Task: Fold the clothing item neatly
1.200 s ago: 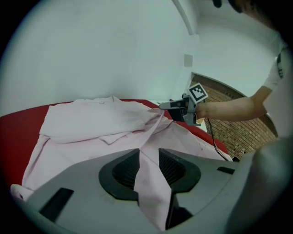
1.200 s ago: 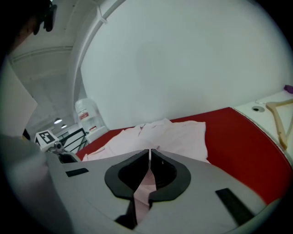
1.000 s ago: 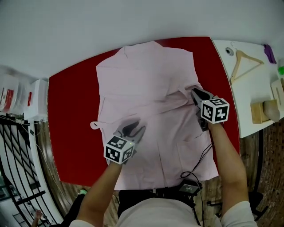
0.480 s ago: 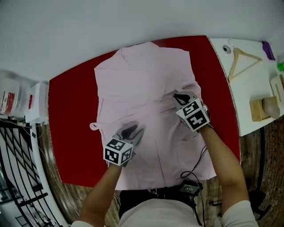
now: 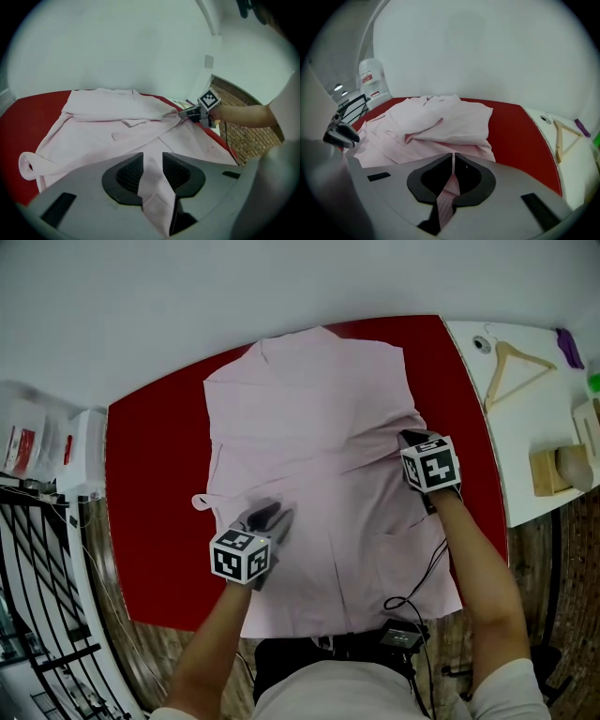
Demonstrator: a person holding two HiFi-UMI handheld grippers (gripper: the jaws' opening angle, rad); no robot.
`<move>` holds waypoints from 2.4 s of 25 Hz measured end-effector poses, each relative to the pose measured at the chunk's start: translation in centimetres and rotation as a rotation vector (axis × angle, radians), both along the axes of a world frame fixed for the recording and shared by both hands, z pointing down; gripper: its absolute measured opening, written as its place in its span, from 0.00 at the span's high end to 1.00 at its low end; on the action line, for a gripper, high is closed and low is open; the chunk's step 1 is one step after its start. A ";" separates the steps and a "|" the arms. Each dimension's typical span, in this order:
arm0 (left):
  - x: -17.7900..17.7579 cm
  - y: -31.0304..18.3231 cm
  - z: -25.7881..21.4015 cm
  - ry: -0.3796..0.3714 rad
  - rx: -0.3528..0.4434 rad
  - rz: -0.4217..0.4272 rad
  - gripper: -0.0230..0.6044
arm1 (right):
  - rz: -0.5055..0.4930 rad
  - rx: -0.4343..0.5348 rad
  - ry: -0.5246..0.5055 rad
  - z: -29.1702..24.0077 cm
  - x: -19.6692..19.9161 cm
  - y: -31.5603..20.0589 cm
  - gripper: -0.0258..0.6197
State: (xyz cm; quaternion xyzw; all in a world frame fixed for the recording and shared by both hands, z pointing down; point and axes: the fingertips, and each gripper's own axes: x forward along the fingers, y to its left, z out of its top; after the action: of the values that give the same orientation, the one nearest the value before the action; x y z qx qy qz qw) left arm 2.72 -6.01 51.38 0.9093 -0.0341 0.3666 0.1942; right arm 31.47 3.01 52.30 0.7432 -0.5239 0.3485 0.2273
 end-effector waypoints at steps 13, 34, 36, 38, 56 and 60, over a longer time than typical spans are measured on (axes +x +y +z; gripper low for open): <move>-1.8 0.6 -4.6 0.235 -0.116 -0.025 0.88 | 0.040 0.134 0.028 -3.6 -1.7 2.9 0.92; -13.3 3.3 -8.5 0.417 -0.257 -0.051 0.95 | 0.079 0.105 0.168 -6.5 -11.4 12.1 0.92; -14.3 3.3 -8.7 0.434 -0.268 -0.069 0.95 | 0.082 0.121 0.163 -6.8 -12.4 12.7 0.92; -15.3 3.3 -8.8 0.451 -0.278 -0.090 0.95 | 0.080 0.130 0.163 -7.0 -13.4 13.4 0.92; -22.0 8.1 -7.8 0.449 -0.265 -0.066 0.95 | 0.065 0.133 0.165 -6.8 -21.9 20.4 0.92; -23.4 9.4 -7.6 0.452 -0.262 -0.056 0.95 | 0.069 0.132 0.172 -6.9 -23.7 22.1 0.92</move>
State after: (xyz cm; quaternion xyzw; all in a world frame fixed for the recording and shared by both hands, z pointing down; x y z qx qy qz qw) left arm -20.73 3.41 43.82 0.9339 0.0329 0.1499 0.3230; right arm 7.82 25.07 45.42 0.8012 -0.4986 0.2559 0.2097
